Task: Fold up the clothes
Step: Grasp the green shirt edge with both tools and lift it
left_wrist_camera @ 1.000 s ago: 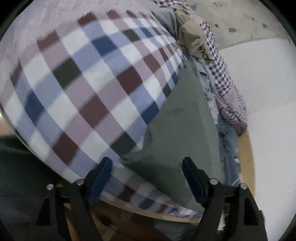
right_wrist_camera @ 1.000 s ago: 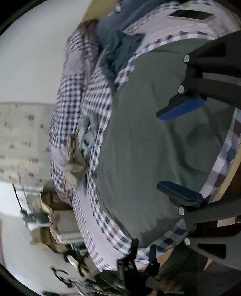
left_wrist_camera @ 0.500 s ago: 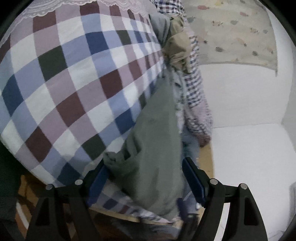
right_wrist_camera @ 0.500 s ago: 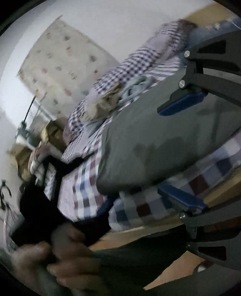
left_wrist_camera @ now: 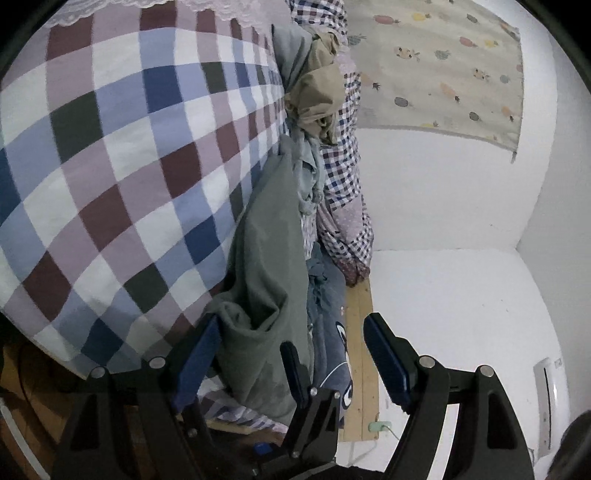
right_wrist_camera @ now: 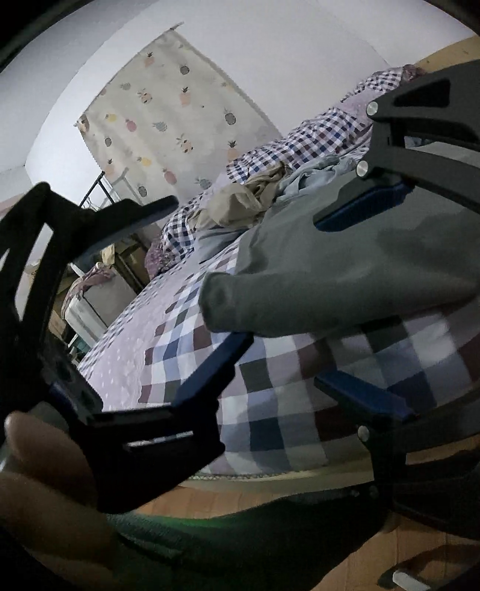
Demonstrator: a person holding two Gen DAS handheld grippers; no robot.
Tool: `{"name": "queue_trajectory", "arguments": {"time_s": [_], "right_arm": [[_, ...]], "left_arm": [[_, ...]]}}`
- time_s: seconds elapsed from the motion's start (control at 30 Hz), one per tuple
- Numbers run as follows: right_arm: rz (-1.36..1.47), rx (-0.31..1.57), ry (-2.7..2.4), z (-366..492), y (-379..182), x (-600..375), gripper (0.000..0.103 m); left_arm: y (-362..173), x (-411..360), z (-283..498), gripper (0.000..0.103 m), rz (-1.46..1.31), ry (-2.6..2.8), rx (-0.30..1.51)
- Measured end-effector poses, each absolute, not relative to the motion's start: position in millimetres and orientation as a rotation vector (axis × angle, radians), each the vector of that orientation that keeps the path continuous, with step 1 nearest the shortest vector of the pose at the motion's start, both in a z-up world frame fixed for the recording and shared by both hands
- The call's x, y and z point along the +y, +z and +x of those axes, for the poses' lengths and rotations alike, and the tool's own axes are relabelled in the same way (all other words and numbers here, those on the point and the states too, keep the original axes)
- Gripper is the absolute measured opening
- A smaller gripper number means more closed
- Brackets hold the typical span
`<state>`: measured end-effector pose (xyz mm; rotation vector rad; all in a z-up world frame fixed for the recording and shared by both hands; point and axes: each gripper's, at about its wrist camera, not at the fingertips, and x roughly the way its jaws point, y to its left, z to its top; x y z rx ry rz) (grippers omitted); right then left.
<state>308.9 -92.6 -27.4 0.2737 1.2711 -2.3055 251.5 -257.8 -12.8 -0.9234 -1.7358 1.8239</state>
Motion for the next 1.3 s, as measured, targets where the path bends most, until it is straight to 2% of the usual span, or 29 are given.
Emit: {"name": "queue_trajectory", "arguments": {"time_s": [0.03,0.1,0.17,0.2,0.33,0.5,0.87,0.93,1.03,1.1,1.2,1.27,1.3], "right_arm": [[0.288,1.265,-2.307,306,-27,-94,0.051],[0.343,1.235,-2.313,296,-24,-94,0.019],[0.348,1.203,-2.318,293,-18,-92,0.019],[0.348,1.187,-2.32,292,-15,-91,0.015],[0.331,1.131,-2.338,293,-3,-88,0.012],[0.321,1.08,-2.35,290,10,-84,0.011],[0.321,1.082,-2.337,292,11,-83,0.011],[0.321,1.089,-2.334,293,9,-84,0.011],[0.316,1.1,-2.336,294,8,-84,0.011],[0.309,1.11,-2.338,294,7,-84,0.011],[0.295,1.128,-2.34,295,5,-84,0.015],[0.268,1.166,-2.342,296,1,-83,0.032],[0.261,1.182,-2.349,295,-1,-80,0.048]], "left_arm": [[-14,-258,253,0.082,-0.931,1.83,-1.735],[-15,-258,254,0.082,-0.947,1.844,-1.732],[-14,-255,252,0.082,-0.969,1.87,-1.704],[-13,-253,251,0.082,-0.98,1.885,-1.686],[-10,-242,244,0.082,-1.025,1.936,-1.607],[-5,-225,235,0.082,-1.061,1.978,-1.516],[2,-217,220,0.082,-1.0,2.009,-1.498],[2,-218,217,0.077,-0.988,2.014,-1.508],[-2,-220,217,0.059,-0.989,1.999,-1.536],[-5,-221,219,0.039,-1.004,1.999,-1.55],[-8,-224,221,0.026,-1.01,1.989,-1.578],[-10,-226,224,0.024,-1.012,1.972,-1.594],[-12,-227,225,0.023,-1.005,1.94,-1.618]]}}
